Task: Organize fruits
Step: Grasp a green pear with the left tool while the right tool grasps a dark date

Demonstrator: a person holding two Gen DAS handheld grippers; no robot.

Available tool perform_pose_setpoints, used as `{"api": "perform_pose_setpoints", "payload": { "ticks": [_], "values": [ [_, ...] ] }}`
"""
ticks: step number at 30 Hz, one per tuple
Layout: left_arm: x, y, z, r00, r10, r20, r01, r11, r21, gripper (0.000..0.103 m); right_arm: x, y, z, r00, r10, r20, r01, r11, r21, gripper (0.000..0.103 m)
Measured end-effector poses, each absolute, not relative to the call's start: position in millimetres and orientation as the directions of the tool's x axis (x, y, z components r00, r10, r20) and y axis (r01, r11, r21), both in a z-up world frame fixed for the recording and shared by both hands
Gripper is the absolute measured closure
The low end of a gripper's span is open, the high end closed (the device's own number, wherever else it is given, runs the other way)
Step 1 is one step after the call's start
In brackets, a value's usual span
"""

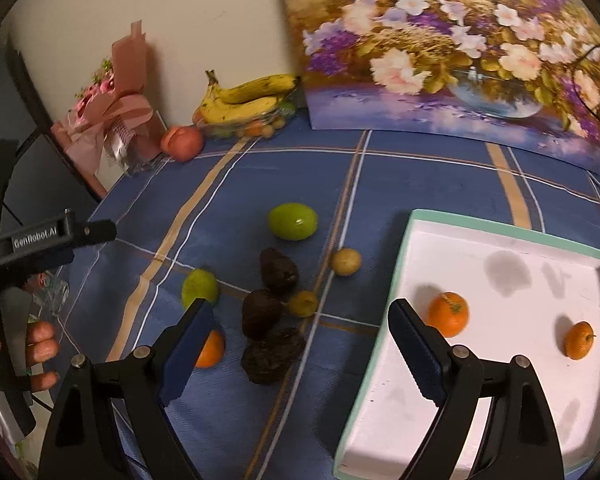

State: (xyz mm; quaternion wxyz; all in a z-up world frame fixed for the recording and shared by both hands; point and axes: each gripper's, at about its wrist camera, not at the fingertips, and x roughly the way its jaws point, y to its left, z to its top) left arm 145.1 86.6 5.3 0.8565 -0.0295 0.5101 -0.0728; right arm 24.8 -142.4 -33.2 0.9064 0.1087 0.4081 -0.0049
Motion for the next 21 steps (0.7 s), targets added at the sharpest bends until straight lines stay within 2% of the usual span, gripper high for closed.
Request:
{"api": "perform_pose_setpoints", "payload": {
  "ticks": [4,17,20,21],
  "values": [
    [148,76,-4,0.426,-0.198,-0.883,0.136,0.979,-0.154,0.0,32,-134,-43,0.644,0.083,-0.76,0.083,0.981,0.177,0.013],
    [155,40,-70,0.23,-0.207,-0.951,0.163,0.972,-0.172,0.0,48,-112,-87,0.524,0.083,-0.847,0.039,0.992,0.121,0.014],
    [156,34,-80,0.206,-0.204,-0.957,0.167,0.971,-0.171,0.002,51,-107,-97,0.505,0.07,-0.86,0.025,0.995,0.095,0.014],
    [156,32,-83,0.198,-0.205,-0.958,0.169,0.97,-0.173,0.006,52,-105,-100,0.497,0.065,-0.865,0.019,0.996,0.086,0.014]
  ]
}}
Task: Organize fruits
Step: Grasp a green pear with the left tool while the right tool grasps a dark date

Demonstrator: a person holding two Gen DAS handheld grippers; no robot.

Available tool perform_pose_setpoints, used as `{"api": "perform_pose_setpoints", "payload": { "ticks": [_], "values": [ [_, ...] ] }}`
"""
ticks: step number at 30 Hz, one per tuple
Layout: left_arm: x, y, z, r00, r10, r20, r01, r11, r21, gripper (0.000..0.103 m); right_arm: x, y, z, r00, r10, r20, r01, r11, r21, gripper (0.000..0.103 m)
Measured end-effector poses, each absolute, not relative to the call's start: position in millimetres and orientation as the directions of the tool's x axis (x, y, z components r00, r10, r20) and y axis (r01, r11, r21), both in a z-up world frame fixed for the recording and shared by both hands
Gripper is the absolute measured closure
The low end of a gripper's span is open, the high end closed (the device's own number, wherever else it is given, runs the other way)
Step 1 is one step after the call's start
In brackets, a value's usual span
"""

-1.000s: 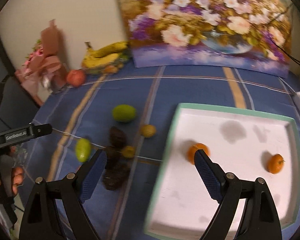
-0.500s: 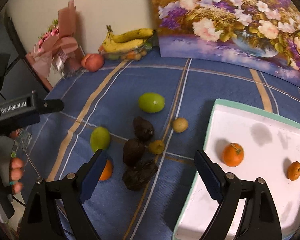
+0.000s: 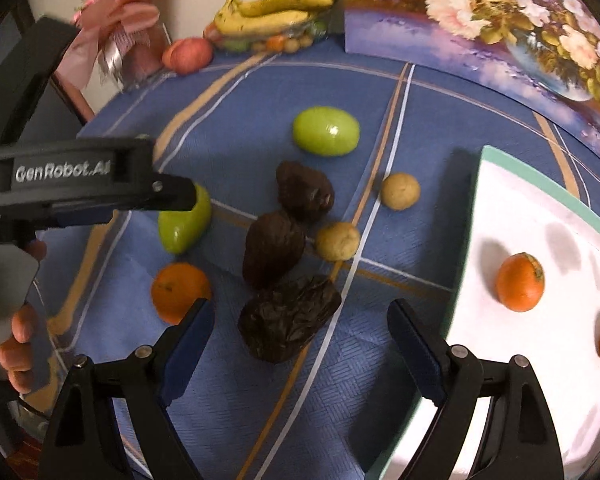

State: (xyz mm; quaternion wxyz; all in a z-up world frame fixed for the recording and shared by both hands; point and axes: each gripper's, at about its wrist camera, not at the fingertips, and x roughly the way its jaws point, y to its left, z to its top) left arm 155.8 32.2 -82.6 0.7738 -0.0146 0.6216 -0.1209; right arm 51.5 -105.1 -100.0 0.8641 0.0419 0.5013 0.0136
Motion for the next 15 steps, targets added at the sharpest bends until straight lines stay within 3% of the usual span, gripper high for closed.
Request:
{"api": "perform_pose_setpoints", "payload": {
  "ticks": [3,4,5,7,9,10,15],
  "values": [
    [157,29,-87,0.18,-0.219,-0.959,0.169,0.967,-0.189,0.019,54,-101,-105,0.485,0.048,-0.873,0.006,0.998,0.058,0.015],
    [160,27,-87,0.176,-0.223,-0.959,0.171,0.966,-0.194,0.021,54,-100,-105,0.485,0.043,-0.874,0.003,0.999,0.051,0.02],
    [159,24,-88,0.173,-0.229,-0.958,0.173,0.965,-0.199,0.027,55,-99,-106,0.484,0.048,-0.874,-0.004,0.999,0.053,0.032],
    [159,21,-87,0.161,-0.251,-0.955,0.183,0.958,-0.221,0.037,56,-98,-106,0.485,0.047,-0.873,-0.007,0.999,0.05,0.037],
    [158,17,-87,0.151,-0.275,-0.95,0.196,0.95,-0.243,0.057,56,-98,-105,0.486,0.049,-0.872,-0.011,0.999,0.05,0.038],
    [156,12,-87,0.149,-0.28,-0.948,0.201,0.948,-0.249,0.061,56,-97,-105,0.487,0.051,-0.872,-0.012,0.999,0.052,0.043],
    [151,3,-82,0.159,-0.295,-0.942,0.213,0.942,-0.259,0.062,57,-97,-99,0.498,0.068,-0.865,-0.014,0.997,0.07,0.047]
  ]
}}
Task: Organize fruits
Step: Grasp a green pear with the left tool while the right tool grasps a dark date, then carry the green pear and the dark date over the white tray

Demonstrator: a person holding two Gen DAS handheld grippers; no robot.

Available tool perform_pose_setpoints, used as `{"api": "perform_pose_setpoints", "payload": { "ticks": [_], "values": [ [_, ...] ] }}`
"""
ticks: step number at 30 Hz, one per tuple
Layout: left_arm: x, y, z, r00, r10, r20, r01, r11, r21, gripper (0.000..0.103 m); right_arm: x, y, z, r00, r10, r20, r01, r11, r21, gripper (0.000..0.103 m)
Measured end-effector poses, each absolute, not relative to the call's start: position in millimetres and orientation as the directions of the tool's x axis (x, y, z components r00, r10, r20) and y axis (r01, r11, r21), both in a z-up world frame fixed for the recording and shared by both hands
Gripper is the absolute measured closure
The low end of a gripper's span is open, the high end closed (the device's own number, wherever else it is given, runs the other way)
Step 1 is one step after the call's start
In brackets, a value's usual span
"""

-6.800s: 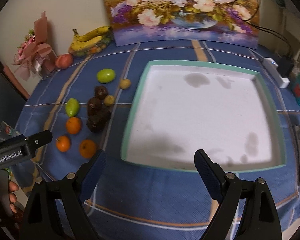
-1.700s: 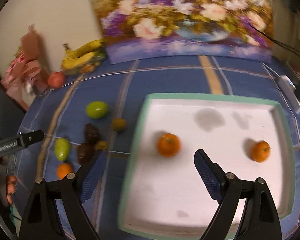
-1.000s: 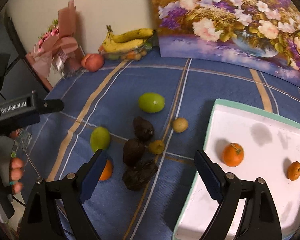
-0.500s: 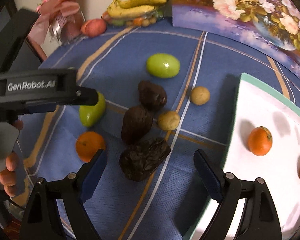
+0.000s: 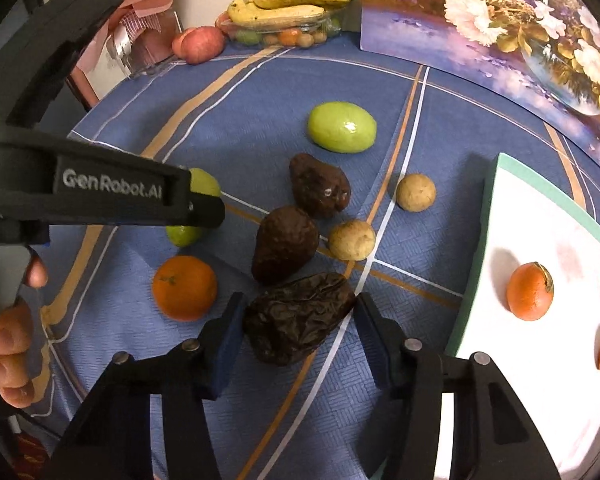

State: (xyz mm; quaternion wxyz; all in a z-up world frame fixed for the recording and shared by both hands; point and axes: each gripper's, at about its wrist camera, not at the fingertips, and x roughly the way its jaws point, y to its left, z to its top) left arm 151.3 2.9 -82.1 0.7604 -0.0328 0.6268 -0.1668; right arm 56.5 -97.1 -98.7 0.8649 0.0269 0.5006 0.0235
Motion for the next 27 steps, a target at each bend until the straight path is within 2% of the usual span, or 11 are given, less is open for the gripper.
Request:
{"api": "perform_pose_setpoints", "payload": {
  "ticks": [13,27],
  "values": [
    [141,7,-34,0.275,-0.313,-0.909,0.254,0.936,-0.245,0.062,27,-118,-47,0.584,0.036,-0.811,0.067,0.993,0.092,0.047],
    [117,-19,3,0.342,-0.324,-0.882,0.325,0.921,-0.213,0.062,1,-167,-25,0.597,-0.016,-0.802,0.219,0.965,0.144,0.047]
  ]
}}
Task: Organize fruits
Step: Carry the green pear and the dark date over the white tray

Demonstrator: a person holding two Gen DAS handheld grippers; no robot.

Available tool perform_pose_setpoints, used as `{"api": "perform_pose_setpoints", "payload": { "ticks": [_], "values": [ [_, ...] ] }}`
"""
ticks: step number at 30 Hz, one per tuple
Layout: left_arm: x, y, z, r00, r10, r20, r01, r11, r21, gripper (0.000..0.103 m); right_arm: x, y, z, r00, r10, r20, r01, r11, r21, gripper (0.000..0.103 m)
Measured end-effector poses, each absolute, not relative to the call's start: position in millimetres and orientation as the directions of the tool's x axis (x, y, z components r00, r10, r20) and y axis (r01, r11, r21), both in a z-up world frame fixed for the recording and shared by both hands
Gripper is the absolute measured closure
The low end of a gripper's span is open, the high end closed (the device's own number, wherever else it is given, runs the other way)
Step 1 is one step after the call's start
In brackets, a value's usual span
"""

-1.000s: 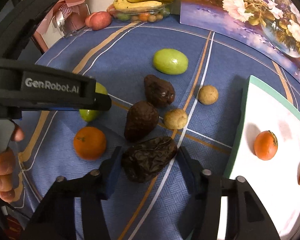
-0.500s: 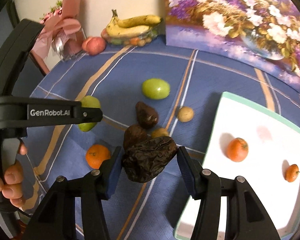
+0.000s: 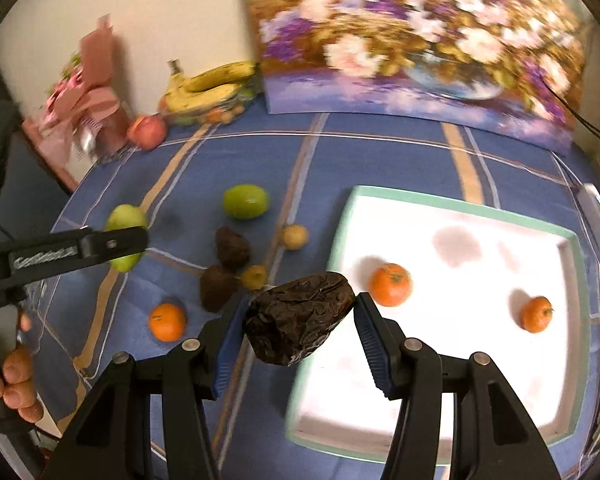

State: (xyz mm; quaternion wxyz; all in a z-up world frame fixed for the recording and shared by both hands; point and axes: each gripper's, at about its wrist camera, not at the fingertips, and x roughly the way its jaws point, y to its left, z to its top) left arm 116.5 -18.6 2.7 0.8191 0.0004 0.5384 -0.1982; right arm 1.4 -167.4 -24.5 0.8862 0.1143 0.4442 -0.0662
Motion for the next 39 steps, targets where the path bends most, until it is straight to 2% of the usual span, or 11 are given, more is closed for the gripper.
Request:
{"api": "perform_pose_setpoints", "payload": {
  "ticks": [15,39],
  "values": [
    [68,-102,8,0.27,-0.375,-0.887,0.504,0.84,-0.201,0.062,-56,-291,-12,0.53,-0.21,-0.821,0.511,0.852,0.112,0.047],
    [30,-170,5,0.21,-0.349,-0.913,0.629,0.763,-0.147,0.062,-106,-338,1,0.541,-0.264,-0.799,0.583,0.803,0.129,0.047]
  ]
}}
